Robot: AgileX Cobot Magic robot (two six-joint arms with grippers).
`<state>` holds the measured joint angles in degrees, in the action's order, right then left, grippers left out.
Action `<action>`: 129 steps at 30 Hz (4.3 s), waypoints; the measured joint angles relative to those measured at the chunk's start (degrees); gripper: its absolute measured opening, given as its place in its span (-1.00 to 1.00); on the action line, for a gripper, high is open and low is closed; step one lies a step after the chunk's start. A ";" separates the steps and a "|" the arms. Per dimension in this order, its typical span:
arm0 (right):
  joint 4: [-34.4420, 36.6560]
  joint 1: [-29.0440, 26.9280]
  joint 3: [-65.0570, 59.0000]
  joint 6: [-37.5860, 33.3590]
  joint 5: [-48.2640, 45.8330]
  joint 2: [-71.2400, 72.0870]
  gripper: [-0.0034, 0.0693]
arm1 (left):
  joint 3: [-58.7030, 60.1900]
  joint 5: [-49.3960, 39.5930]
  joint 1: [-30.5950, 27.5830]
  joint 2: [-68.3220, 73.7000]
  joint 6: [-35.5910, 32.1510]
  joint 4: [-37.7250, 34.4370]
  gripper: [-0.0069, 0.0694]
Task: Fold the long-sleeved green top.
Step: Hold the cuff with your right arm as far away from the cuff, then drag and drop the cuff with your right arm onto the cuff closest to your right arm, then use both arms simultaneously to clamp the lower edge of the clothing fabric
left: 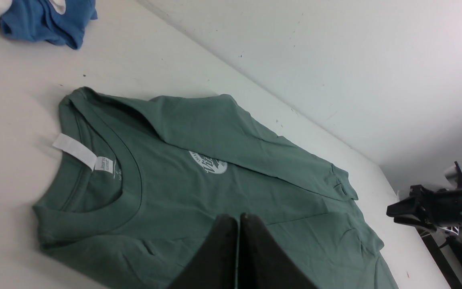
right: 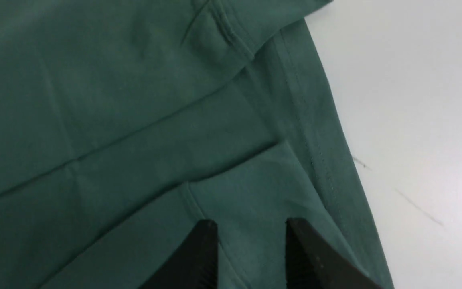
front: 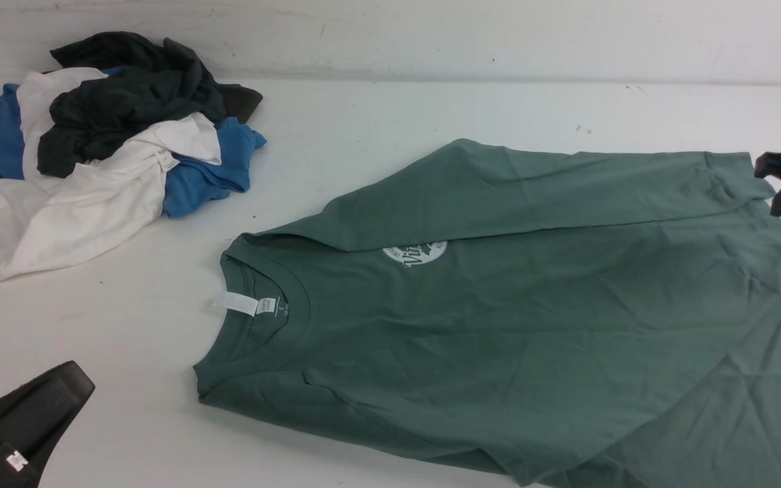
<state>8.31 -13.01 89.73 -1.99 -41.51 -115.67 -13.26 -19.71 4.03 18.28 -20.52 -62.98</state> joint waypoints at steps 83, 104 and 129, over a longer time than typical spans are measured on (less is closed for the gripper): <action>-12.69 -3.10 -19.80 10.89 -19.32 12.15 -0.78 | -31.28 -37.12 0.00 46.84 5.35 26.19 -0.83; -5.78 -2.27 -23.20 9.54 -27.72 21.70 0.27 | -43.27 -42.07 0.00 58.37 14.10 41.90 -0.71; -2.60 0.42 -41.20 6.07 -26.31 46.31 0.27 | -44.00 -30.04 0.00 83.18 16.73 31.26 0.03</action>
<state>5.71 -12.58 48.52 4.07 -67.81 -69.36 -57.26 -49.75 4.03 101.46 -3.78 -31.73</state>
